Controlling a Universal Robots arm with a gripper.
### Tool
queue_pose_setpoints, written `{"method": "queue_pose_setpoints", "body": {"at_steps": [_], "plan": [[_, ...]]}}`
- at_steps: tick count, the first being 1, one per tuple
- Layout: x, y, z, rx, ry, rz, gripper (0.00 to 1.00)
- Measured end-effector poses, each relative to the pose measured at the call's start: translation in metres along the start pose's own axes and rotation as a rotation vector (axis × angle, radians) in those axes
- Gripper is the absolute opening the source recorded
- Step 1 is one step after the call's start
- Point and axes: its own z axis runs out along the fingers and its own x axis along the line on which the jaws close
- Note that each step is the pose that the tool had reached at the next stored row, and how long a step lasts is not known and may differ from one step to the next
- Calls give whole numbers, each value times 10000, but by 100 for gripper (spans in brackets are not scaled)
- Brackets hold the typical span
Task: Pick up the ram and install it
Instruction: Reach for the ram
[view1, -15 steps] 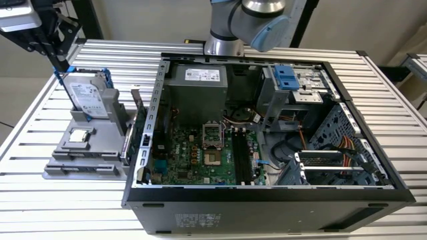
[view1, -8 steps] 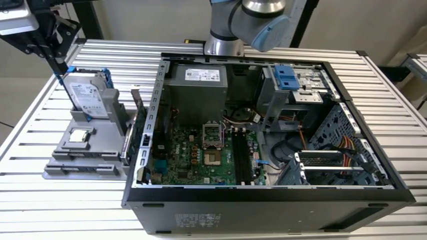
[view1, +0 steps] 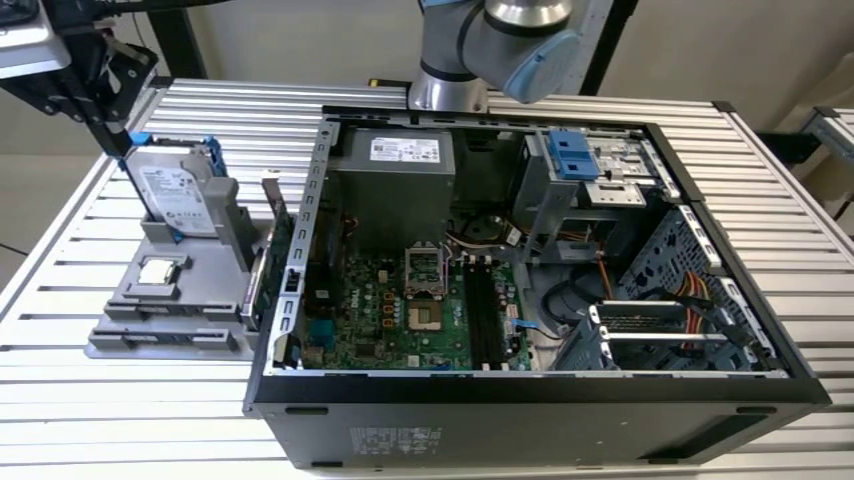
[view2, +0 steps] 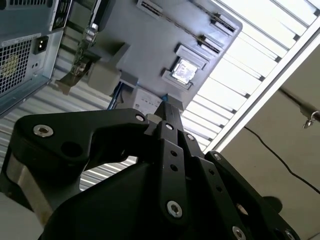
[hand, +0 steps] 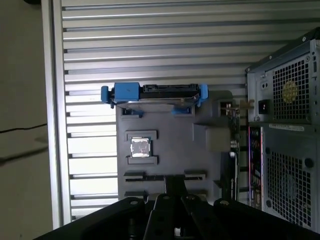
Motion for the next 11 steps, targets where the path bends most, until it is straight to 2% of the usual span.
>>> {"method": "queue_pose_setpoints", "body": {"at_steps": [11], "plan": [[-10, -146, -8, 3, 24, 1, 0]]}}
